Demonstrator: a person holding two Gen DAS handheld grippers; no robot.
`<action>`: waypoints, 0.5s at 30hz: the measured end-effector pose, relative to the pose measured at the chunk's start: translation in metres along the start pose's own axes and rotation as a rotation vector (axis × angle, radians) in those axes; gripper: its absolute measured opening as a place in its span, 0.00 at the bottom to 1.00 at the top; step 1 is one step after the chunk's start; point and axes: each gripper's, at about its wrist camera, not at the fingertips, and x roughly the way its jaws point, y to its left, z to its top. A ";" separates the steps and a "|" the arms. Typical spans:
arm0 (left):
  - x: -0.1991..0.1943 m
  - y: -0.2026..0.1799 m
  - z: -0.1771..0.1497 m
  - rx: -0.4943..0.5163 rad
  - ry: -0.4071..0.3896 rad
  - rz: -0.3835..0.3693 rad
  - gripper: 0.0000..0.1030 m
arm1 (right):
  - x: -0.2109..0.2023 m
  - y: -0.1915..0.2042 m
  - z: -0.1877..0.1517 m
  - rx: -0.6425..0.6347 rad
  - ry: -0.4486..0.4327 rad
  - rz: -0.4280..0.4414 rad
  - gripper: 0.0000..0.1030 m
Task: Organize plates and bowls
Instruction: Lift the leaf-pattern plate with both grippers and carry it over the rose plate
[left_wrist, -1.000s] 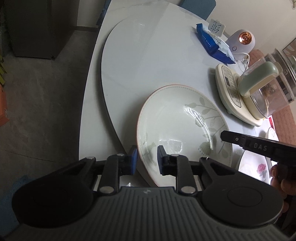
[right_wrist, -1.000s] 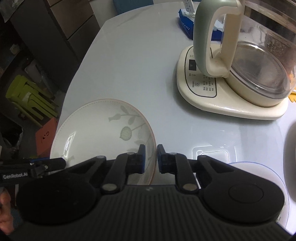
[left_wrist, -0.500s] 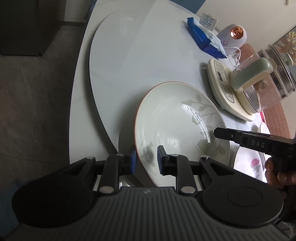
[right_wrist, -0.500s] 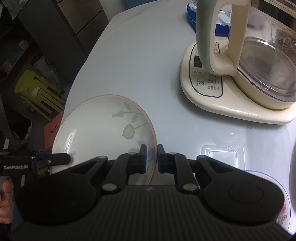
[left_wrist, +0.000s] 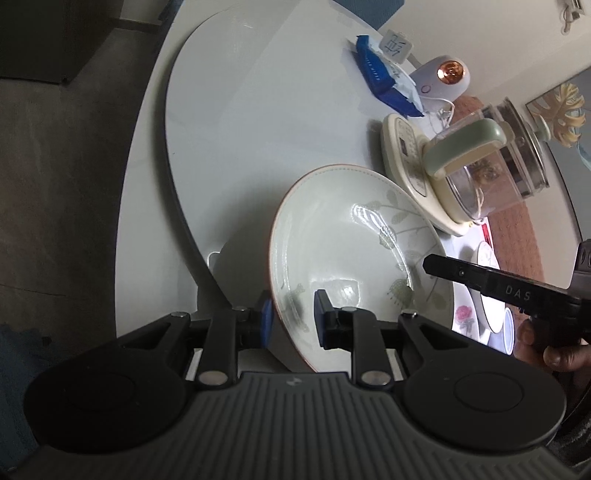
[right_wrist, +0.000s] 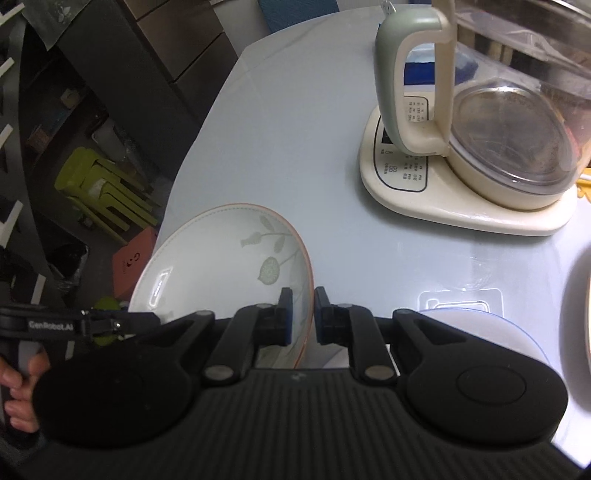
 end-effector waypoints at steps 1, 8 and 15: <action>-0.001 -0.003 0.000 0.013 0.001 0.001 0.25 | -0.006 -0.003 -0.003 0.006 -0.003 0.003 0.14; -0.013 -0.032 -0.001 0.058 0.001 -0.035 0.25 | -0.040 -0.014 -0.016 0.048 -0.051 0.009 0.14; -0.017 -0.074 -0.011 0.110 0.005 -0.072 0.25 | -0.079 -0.036 -0.035 0.104 -0.084 -0.002 0.14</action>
